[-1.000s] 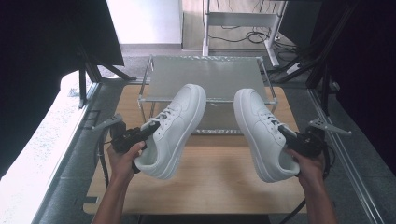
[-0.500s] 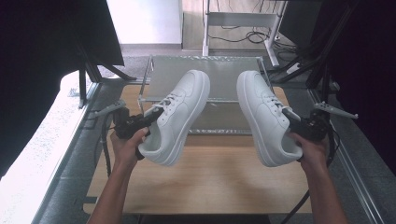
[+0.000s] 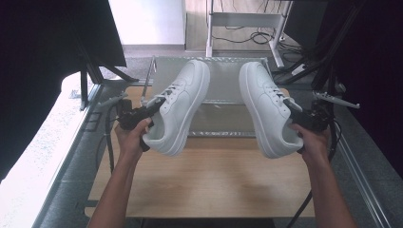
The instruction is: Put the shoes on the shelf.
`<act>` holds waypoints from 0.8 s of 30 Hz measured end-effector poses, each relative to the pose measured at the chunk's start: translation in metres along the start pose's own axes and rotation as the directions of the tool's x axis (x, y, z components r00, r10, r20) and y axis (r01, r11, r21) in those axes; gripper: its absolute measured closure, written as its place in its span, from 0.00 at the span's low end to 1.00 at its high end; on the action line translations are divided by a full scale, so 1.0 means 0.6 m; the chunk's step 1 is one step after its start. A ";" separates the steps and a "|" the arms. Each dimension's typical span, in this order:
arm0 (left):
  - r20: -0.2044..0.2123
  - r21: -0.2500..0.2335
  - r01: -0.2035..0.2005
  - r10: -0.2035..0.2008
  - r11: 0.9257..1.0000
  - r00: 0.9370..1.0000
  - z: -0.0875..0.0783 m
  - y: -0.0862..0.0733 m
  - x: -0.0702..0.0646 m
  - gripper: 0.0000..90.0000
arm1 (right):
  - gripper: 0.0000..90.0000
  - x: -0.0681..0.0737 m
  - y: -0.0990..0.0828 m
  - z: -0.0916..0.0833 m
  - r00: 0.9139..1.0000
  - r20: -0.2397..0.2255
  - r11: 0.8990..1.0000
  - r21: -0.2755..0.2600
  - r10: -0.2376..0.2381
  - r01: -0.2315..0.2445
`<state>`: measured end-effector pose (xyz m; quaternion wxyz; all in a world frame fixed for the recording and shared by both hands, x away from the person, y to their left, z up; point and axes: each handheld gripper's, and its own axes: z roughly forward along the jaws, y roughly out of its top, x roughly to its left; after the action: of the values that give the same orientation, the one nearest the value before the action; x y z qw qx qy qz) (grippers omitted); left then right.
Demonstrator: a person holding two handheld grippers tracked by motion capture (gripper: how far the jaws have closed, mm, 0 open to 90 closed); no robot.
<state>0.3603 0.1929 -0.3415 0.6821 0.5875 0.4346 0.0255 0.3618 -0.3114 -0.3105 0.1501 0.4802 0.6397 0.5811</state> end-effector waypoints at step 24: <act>-0.025 0.031 0.042 -0.041 0.999 0.999 0.057 0.059 0.028 0.93 | 0.96 0.004 0.043 0.068 0.999 0.031 0.999 0.015 0.037 -0.038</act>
<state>0.4086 0.1864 -0.3241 0.6678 0.5886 0.4554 0.0116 0.4023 -0.2885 -0.2982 0.1452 0.5021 0.6328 0.5713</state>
